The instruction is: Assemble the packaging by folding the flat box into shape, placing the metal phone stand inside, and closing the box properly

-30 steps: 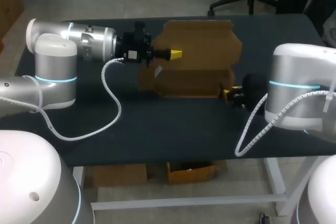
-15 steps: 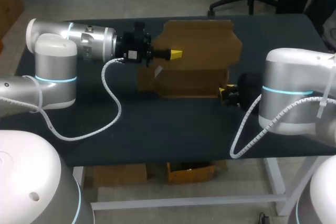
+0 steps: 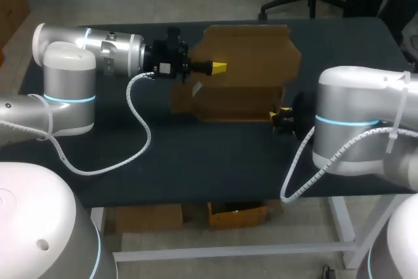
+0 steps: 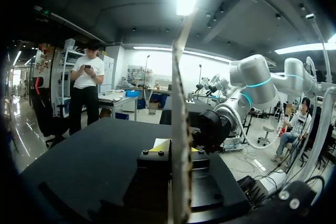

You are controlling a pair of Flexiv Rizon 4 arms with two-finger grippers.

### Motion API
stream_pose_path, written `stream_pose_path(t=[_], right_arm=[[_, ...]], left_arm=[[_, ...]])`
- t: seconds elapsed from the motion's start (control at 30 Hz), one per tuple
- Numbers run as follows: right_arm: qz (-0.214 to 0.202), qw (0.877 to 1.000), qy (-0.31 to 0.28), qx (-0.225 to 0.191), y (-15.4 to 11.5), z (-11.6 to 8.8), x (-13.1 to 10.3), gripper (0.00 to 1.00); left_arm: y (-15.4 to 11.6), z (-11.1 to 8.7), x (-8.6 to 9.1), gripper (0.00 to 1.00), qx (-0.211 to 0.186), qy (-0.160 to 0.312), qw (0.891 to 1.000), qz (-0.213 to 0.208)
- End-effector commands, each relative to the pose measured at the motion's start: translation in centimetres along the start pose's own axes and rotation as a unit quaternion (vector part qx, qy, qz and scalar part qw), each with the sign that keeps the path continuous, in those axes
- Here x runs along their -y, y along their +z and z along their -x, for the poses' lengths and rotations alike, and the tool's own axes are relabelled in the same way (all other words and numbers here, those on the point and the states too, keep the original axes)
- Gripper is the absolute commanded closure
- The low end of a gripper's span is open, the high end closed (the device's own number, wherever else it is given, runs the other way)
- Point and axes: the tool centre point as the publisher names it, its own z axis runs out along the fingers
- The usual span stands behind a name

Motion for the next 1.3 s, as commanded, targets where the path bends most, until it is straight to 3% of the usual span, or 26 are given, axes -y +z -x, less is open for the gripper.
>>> stream_pose_path(t=[0.03, 0.4, 1.3], right_arm=[[0.007, 1.000, 0.002, 0.020, -0.7, -0.6, 0.8, 0.69], [0.006, 1.000, 0.003, 0.017, -2.1, -0.5, 1.8, 0.68], [-0.025, 0.992, -0.082, -0.096, -4.2, 0.5, 2.7, 0.63]], left_arm=[[0.1, 0.0, -0.2, 1.00, -0.001, 0.000, 1.000, 0.000], [0.1, 0.0, -0.2, 1.00, -0.001, 0.000, 1.000, 0.000], [0.1, 0.0, -0.2, 1.00, -0.001, 0.000, 1.000, 0.000]])
